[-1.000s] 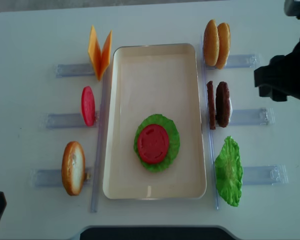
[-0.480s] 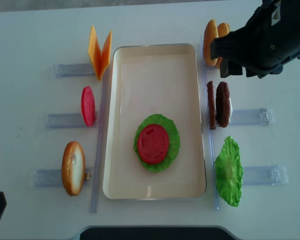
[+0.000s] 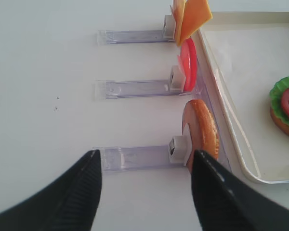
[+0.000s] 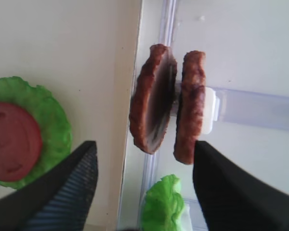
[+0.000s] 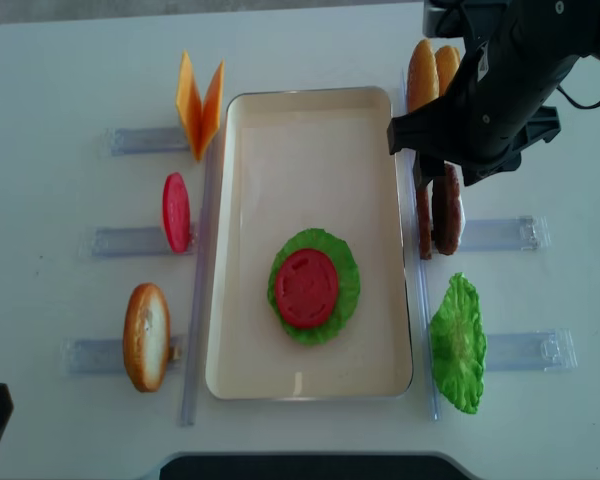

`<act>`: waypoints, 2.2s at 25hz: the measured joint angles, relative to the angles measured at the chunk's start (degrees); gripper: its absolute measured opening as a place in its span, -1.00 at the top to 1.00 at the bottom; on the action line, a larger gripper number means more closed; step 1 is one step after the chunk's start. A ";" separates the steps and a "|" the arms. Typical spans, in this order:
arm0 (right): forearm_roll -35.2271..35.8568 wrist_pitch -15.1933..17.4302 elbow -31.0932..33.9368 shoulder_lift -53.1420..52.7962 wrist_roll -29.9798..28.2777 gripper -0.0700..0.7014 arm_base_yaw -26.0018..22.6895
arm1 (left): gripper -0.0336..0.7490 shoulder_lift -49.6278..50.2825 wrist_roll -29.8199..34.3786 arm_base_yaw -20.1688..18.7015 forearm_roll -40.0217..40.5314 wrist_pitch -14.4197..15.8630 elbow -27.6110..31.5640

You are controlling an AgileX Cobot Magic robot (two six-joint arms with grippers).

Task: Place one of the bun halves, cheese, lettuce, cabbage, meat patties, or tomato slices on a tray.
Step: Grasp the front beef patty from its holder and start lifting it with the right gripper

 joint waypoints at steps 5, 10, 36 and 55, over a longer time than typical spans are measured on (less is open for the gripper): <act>1.57 -1.69 -0.07 2.42 -0.38 -0.26 0.00 | -0.24 0.00 0.00 0.00 0.00 0.00 0.00; 2.15 -3.08 -0.07 3.80 -0.58 -0.26 0.00 | -0.24 0.00 0.00 0.00 0.00 0.00 0.00; 2.26 -4.30 -0.13 10.32 -0.58 -0.25 0.00 | -0.24 0.00 0.00 0.00 0.00 0.00 0.00; -1.70 -3.36 -0.13 10.22 2.02 0.48 0.28 | -0.24 0.00 0.00 0.00 0.00 0.00 0.00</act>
